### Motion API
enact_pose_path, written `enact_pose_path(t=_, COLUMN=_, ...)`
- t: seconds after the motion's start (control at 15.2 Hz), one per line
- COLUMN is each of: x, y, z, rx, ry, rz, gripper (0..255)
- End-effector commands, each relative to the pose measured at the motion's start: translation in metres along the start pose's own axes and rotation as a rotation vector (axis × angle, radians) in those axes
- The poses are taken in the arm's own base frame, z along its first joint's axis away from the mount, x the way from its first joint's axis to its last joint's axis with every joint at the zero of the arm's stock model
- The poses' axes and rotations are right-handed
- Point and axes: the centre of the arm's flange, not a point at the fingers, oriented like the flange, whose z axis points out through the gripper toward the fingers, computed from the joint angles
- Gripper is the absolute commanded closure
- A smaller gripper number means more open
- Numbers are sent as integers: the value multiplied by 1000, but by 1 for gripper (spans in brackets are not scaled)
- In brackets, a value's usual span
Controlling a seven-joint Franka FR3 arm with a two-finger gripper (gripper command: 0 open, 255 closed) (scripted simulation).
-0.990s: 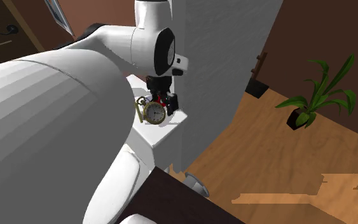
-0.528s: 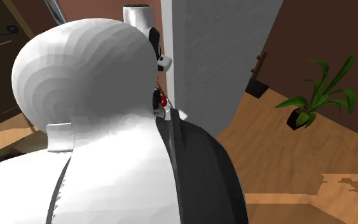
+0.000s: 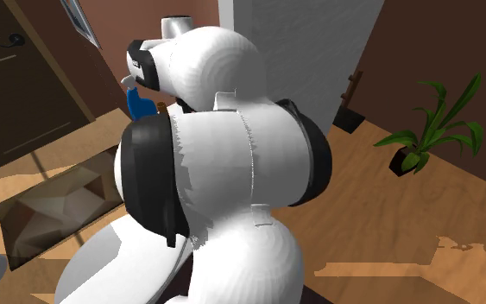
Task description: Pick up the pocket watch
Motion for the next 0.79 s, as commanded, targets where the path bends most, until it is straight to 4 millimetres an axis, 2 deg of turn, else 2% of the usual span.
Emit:
enact_pose_path(t=0.0, x=1, y=-27, z=13, rx=-18, ry=-11, rz=40, gripper=0)
enact_pose_path(t=0.13, x=3, y=-53, z=24, rx=-34, ry=-23, rz=75, gripper=0)
enact_pose_path(t=0.2, x=3, y=-57, z=25, rx=-36, ry=-25, rz=80, gripper=0)
enact_pose_path(t=0.66, x=7, y=-63, z=65, rx=-36, ry=-25, rz=80, gripper=0)
enact_pose_path(t=0.73, x=7, y=-63, z=65, rx=-36, ry=-25, rz=80, gripper=0)
